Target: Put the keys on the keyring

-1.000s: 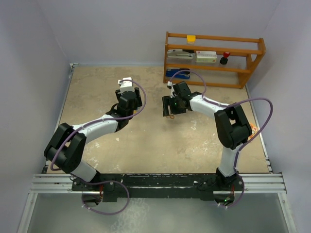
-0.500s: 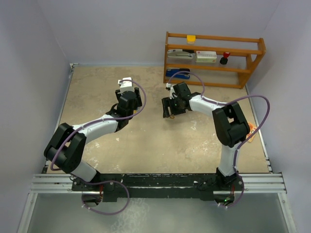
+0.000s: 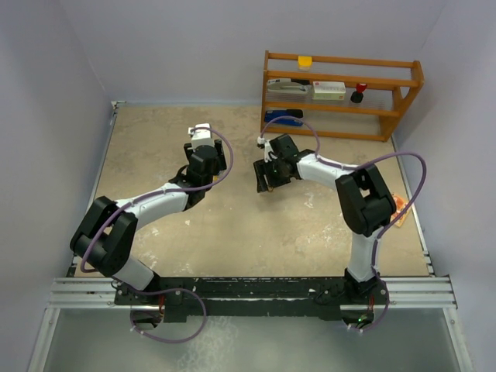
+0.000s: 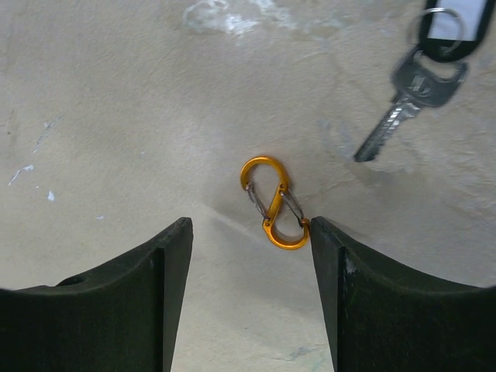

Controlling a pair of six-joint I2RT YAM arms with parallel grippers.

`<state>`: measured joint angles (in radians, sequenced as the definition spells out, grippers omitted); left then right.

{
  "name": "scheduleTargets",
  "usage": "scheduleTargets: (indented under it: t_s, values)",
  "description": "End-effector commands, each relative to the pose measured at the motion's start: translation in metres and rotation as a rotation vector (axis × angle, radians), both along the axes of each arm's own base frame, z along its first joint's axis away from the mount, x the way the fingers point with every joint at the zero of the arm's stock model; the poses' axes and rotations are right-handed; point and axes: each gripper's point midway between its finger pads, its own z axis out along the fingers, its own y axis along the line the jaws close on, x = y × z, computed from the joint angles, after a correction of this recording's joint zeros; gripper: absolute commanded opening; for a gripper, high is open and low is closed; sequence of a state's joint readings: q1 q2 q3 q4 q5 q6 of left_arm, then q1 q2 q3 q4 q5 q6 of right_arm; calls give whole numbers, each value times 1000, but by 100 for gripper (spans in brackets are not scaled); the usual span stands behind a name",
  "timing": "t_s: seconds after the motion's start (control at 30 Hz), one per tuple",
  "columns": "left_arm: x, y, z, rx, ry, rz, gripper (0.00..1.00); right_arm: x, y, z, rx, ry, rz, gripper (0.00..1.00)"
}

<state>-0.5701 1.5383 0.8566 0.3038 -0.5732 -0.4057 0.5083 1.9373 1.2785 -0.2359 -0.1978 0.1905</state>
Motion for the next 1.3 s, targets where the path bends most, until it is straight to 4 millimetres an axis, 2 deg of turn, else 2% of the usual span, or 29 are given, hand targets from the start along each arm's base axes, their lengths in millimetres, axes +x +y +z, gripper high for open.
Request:
scheduleTargets:
  t_s: [0.0,0.4,0.53,0.6,0.77,0.9,1.03,1.13,1.27]
  values:
    - [8,-1,28,-48,-66,15,61,-12,11,4,1,21,43,65]
    - [7,0,31,-44,-68,18,61,-15,42,10,22,-1,74,63]
    - [7,0,32,-42,-67,13,61,-10,42,13,14,-19,42,61]
    - [7,-2,31,-40,-61,1,61,-13,40,22,30,-22,8,61]
    - [7,-10,28,-43,-37,-34,61,5,22,66,60,-169,-113,63]
    - [7,-23,29,-62,-33,-101,61,22,-5,94,43,-259,-241,66]
    - [7,-52,27,-94,-20,-244,60,39,-37,103,49,-256,-357,66]
    - [5,-77,15,-85,17,-334,59,50,-55,109,55,-280,-422,66]
    - [-2,-111,-4,-19,88,-408,59,63,-61,112,53,-312,-437,66]
